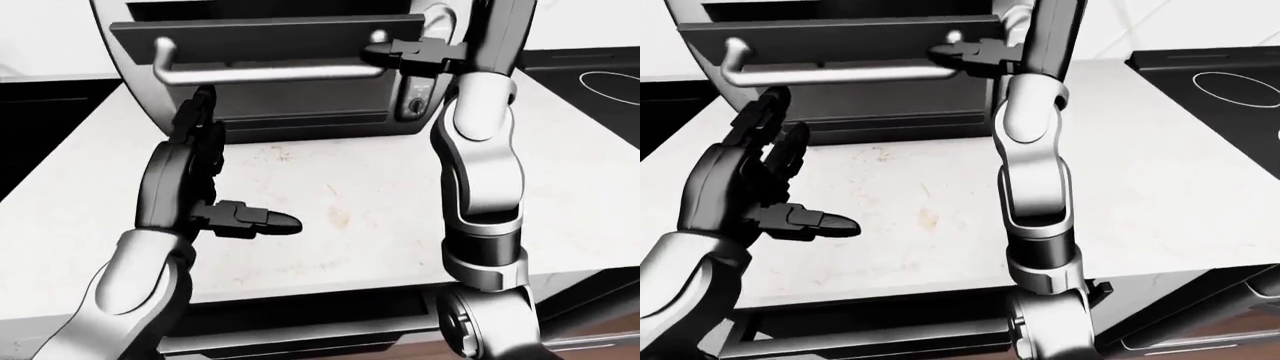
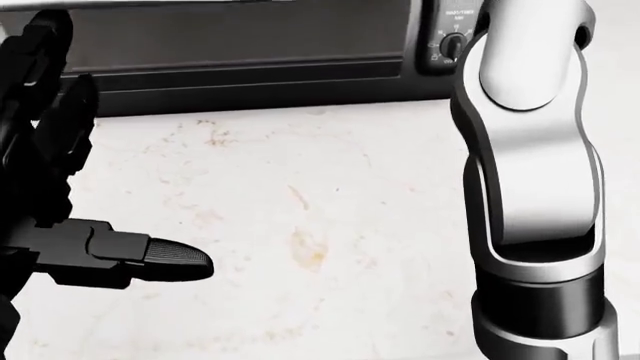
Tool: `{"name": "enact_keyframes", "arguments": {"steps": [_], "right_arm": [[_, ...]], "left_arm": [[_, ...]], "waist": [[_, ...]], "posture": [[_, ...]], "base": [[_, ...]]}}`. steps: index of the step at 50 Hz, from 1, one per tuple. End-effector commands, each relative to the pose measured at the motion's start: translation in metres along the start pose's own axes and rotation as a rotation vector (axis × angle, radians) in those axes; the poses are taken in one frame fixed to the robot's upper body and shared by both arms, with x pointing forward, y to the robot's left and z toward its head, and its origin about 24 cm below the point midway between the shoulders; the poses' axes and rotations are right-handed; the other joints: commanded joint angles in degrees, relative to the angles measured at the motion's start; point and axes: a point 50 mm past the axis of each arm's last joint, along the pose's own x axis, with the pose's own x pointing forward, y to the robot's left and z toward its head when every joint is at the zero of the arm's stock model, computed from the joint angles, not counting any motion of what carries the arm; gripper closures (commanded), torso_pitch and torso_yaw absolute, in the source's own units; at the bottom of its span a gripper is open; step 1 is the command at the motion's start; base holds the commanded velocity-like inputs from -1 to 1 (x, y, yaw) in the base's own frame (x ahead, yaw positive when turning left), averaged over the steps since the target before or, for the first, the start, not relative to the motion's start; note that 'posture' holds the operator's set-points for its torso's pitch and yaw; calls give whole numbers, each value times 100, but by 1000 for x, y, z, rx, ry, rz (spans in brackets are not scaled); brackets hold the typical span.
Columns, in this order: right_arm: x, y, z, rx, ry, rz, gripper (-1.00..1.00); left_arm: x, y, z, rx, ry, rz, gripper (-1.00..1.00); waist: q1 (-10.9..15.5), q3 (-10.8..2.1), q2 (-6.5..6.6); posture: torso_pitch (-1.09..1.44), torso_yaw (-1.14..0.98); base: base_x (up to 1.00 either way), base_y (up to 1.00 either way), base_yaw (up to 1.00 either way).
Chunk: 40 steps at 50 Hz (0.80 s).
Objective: Close the toaster oven door.
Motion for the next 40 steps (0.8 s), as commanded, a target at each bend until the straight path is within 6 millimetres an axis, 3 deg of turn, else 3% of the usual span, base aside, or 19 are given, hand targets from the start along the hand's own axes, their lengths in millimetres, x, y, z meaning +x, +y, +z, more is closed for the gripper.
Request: {"name": "enact_keyframes", "arguments": {"steps": [1, 40], "right_arm": [[2, -1, 16, 20, -70, -7, -100], [1, -2, 17, 20, -66, -6, -100]], "left_arm": [[-6, -4, 30, 5, -214, -40, -100], [37, 2, 59, 48, -253, -69, -100]], "waist": [[-34, -194, 54], [-38, -170, -3]], "posture": [[0, 0], [0, 0]], "base": [[0, 0, 0], [0, 0, 0]]}}
